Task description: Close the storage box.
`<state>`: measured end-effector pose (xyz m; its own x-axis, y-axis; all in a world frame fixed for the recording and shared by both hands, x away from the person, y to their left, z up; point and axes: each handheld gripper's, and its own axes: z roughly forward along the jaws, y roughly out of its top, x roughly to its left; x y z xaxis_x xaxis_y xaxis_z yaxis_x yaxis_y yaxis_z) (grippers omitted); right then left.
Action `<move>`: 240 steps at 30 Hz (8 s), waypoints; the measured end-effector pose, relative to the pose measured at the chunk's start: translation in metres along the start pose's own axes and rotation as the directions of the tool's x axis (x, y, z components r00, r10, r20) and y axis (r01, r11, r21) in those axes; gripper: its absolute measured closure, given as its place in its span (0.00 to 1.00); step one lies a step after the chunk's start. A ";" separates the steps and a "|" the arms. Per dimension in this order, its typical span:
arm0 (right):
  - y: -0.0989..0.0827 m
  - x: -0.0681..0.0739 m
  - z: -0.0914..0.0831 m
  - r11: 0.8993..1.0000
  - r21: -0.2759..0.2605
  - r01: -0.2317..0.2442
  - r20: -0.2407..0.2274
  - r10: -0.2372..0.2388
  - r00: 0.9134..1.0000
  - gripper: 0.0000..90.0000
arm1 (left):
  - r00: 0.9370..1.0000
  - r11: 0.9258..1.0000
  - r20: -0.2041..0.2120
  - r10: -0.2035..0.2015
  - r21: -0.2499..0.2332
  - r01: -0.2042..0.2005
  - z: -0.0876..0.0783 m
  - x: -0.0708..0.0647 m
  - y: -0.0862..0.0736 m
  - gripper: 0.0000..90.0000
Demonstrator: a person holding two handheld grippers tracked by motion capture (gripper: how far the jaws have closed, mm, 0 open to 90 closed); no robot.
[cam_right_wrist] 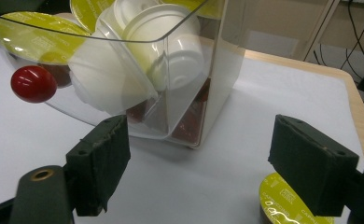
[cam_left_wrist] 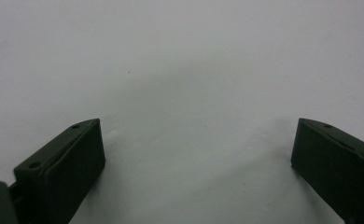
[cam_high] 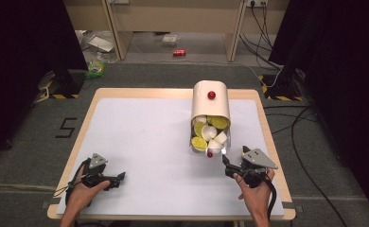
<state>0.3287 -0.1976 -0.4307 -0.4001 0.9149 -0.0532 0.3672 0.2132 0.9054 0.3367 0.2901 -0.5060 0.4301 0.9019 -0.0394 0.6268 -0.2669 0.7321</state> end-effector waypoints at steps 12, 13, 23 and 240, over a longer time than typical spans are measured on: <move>0.001 -0.002 0.004 0.999 -0.012 -0.031 0.005 0.031 1.000 0.21 | 1.000 1.000 0.001 -0.001 0.000 0.001 0.000 0.000 0.000 0.02; 0.001 -0.002 0.004 0.999 -0.012 -0.031 0.005 0.031 1.000 0.21 | 1.000 1.000 0.001 -0.001 0.000 0.001 0.000 0.000 0.000 0.02; 0.003 -0.004 0.009 0.999 -0.018 -0.030 0.019 0.030 0.999 0.21 | 1.000 1.000 0.001 -0.001 0.000 0.001 0.000 0.000 0.000 0.02; -0.051 -0.012 -0.042 0.997 0.069 -0.038 -0.013 0.039 0.999 0.24 | 1.000 1.000 0.001 0.003 0.001 -0.003 0.000 0.000 0.000 0.01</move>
<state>0.2796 -0.2336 -0.4590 -0.3963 0.9180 -0.0124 0.4388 0.2013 0.8757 0.3365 0.2898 -0.5061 0.4323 0.9009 -0.0381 0.6263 -0.2696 0.7315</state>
